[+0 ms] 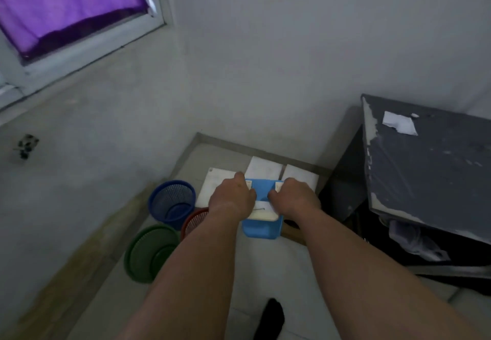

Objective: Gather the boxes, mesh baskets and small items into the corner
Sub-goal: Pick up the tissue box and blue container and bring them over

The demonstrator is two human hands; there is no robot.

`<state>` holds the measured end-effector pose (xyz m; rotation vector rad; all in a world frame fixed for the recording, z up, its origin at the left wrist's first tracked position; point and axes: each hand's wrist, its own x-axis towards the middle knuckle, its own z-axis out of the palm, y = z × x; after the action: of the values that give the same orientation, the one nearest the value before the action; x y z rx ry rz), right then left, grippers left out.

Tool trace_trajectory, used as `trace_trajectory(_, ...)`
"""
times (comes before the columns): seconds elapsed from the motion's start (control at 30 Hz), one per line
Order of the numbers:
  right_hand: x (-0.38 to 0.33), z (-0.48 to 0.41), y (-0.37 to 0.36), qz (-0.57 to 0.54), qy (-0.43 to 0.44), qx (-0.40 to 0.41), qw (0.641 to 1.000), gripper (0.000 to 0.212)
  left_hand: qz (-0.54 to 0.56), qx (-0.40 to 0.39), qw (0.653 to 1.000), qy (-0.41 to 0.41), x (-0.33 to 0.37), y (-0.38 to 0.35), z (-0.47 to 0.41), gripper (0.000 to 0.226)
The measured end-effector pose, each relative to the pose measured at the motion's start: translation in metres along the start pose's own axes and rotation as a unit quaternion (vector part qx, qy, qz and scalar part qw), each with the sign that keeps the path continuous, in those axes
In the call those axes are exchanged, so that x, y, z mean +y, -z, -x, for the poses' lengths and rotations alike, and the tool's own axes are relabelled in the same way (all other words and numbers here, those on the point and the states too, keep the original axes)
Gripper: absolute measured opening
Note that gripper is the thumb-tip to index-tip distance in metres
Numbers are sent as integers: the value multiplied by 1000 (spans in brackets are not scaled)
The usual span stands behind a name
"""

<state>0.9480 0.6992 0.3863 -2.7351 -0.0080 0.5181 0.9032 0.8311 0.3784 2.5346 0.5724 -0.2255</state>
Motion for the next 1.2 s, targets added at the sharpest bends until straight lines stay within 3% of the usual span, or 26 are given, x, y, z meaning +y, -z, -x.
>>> trace_trajectory(0.43,-18,-179,-38,12,-49,-117,992,44,31,-154,986,47,-14,-47,-180,45)
trace_trajectory(0.63,-24,-247,-108,-120,-186,-119,968,45,51,-203,977,45,-47,-89,-256,44)
trace_trajectory(0.83,15,-325,-213,-183,-282,-138,932,42,118,-254,959,51,-98,-189,-328,29)
trace_trajectory(0.97,51,-394,-292,-196,-254,-155,934,50,139,-272,951,41,-142,-273,-388,36)
trace_trajectory(1.2,114,-473,-414,-191,-250,-180,932,46,125,-308,943,37,-193,-407,-445,43)
